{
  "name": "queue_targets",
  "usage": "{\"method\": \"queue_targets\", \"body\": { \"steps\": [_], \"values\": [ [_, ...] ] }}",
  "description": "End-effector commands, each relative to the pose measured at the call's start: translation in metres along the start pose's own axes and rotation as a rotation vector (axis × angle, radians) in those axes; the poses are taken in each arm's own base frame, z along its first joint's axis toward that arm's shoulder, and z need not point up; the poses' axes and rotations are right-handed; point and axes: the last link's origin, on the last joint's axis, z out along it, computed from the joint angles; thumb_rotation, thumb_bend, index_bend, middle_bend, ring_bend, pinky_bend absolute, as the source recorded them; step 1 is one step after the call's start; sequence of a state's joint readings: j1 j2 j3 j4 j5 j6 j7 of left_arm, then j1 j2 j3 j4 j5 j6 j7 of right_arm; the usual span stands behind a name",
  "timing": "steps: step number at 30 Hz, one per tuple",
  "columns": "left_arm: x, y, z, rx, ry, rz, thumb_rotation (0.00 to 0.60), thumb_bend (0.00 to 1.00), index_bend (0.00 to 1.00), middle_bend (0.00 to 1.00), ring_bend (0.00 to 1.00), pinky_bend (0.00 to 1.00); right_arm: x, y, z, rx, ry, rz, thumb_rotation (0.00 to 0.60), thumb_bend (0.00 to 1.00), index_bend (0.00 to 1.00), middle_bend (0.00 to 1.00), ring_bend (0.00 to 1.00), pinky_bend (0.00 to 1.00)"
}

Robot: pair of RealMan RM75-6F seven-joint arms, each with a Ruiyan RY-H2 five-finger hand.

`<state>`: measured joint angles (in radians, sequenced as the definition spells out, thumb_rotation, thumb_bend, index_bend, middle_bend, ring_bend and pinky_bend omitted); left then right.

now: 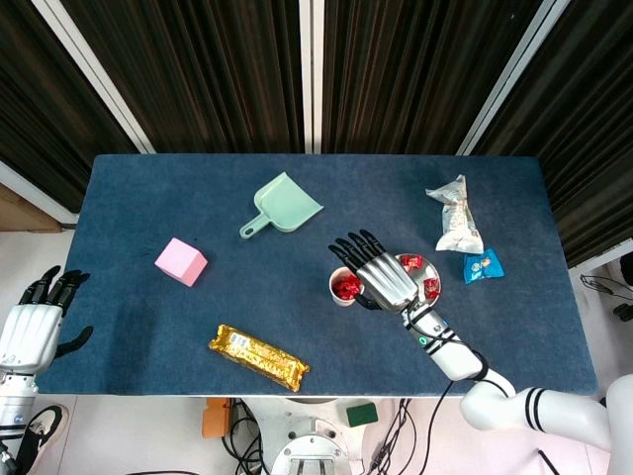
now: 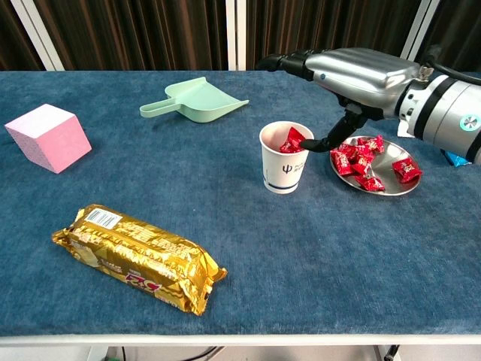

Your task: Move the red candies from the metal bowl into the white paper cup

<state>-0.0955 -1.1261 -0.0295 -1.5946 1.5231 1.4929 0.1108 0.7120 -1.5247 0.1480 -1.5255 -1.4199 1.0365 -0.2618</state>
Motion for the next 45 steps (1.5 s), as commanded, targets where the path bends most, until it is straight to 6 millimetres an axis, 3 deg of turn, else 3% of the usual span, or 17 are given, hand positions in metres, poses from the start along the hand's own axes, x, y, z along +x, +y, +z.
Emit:
{"method": "queue_targets", "body": {
  "steps": [1,8,14,22,36,45],
  "values": [
    [0.000,0.000,-0.001,-0.001,0.001,-0.001,0.600,0.19,0.18,0.15,0.06,0.21,0.005,0.013,-0.016,-0.025,0.030,0.005,0.600,0.26,0.06,0.04,0.00,0.00],
    [-0.001,0.003,-0.001,-0.007,0.000,0.005,0.600,0.19,0.18,0.15,0.06,0.21,-0.004,0.054,-0.051,-0.131,-0.053,-0.010,0.600,0.30,0.21,0.04,0.00,0.00],
    [-0.002,0.005,-0.001,-0.007,0.000,0.010,0.600,0.19,0.18,0.15,0.06,0.21,-0.021,0.069,-0.062,-0.165,-0.134,-0.040,0.600,0.30,0.28,0.06,0.00,0.00],
    [-0.002,0.004,0.000,-0.004,0.000,0.008,0.600,0.19,0.18,0.15,0.06,0.21,-0.037,0.072,-0.061,-0.172,-0.180,-0.061,0.600,0.32,0.42,0.07,0.00,0.00],
    [0.000,0.002,-0.001,-0.001,0.008,-0.001,0.600,0.19,0.18,0.15,0.06,0.21,-0.054,0.069,-0.053,-0.177,-0.217,-0.066,0.600,0.33,0.44,0.07,0.00,0.00],
    [-0.001,0.001,-0.001,-0.001,0.006,-0.001,0.600,0.19,0.18,0.15,0.06,0.21,-0.053,0.070,-0.052,-0.187,-0.199,-0.065,0.600,0.36,0.60,0.07,0.00,0.00]
  ]
}}
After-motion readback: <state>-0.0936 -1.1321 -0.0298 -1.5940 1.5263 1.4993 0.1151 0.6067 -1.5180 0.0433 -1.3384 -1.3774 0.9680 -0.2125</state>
